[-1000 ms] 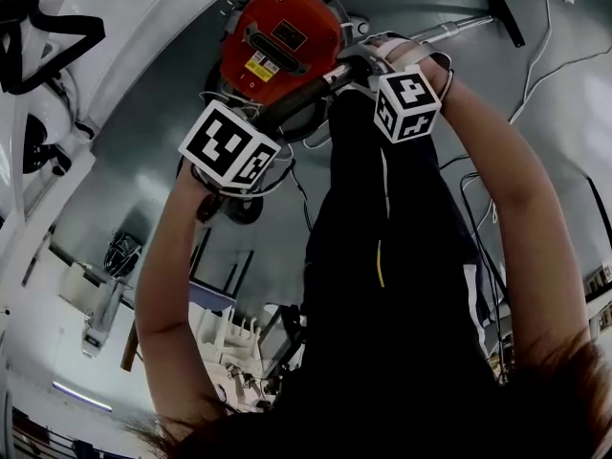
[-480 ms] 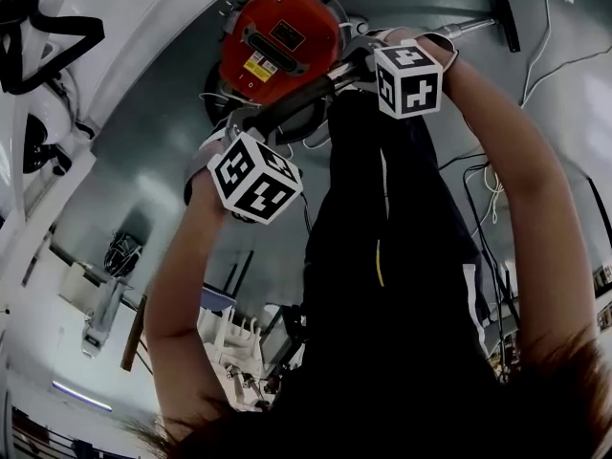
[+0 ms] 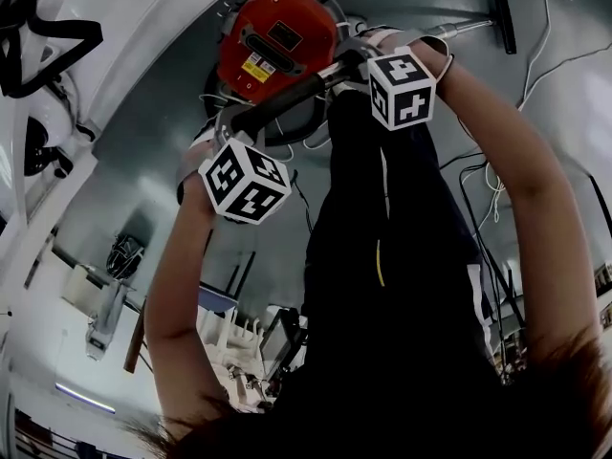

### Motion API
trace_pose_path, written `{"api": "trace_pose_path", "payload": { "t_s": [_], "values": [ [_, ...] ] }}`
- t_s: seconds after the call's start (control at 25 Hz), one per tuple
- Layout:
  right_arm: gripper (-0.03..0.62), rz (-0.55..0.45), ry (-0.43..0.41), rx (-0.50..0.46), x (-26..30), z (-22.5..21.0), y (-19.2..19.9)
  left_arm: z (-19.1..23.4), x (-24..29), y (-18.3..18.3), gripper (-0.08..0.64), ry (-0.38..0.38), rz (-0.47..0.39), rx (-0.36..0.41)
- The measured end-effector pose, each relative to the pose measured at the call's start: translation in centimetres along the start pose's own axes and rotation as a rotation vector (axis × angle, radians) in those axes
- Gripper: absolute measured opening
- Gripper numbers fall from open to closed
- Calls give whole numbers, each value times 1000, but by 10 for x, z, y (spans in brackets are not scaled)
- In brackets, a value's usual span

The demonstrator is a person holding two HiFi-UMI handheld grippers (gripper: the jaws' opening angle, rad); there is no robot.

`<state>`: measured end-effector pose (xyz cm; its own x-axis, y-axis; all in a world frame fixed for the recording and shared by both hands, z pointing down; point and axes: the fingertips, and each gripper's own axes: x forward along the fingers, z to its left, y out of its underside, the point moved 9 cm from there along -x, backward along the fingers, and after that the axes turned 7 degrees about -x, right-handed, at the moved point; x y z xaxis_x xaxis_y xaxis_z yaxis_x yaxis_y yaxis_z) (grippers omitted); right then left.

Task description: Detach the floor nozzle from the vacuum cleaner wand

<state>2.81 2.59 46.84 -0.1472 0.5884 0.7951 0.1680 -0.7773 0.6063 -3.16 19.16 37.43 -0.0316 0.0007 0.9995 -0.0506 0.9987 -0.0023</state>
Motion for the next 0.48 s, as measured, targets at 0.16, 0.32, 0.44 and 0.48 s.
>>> {"api": "trace_pose_path", "payload": {
  "t_s": [0.16,0.32,0.44,0.48],
  "values": [
    [144,-11,-8,0,1,5,-3,-8,1,3,47,50,25,-17],
    [141,5,9,20,0,6,1,-11,2,-8,136,52,5,78],
    [141,26,-7,-3,6,14,-5,-16,6,-36,278,151,5,70],
    [140,25,-8,-4,7,17,-7,-20,10,-45,246,203,28,67]
  ]
}}
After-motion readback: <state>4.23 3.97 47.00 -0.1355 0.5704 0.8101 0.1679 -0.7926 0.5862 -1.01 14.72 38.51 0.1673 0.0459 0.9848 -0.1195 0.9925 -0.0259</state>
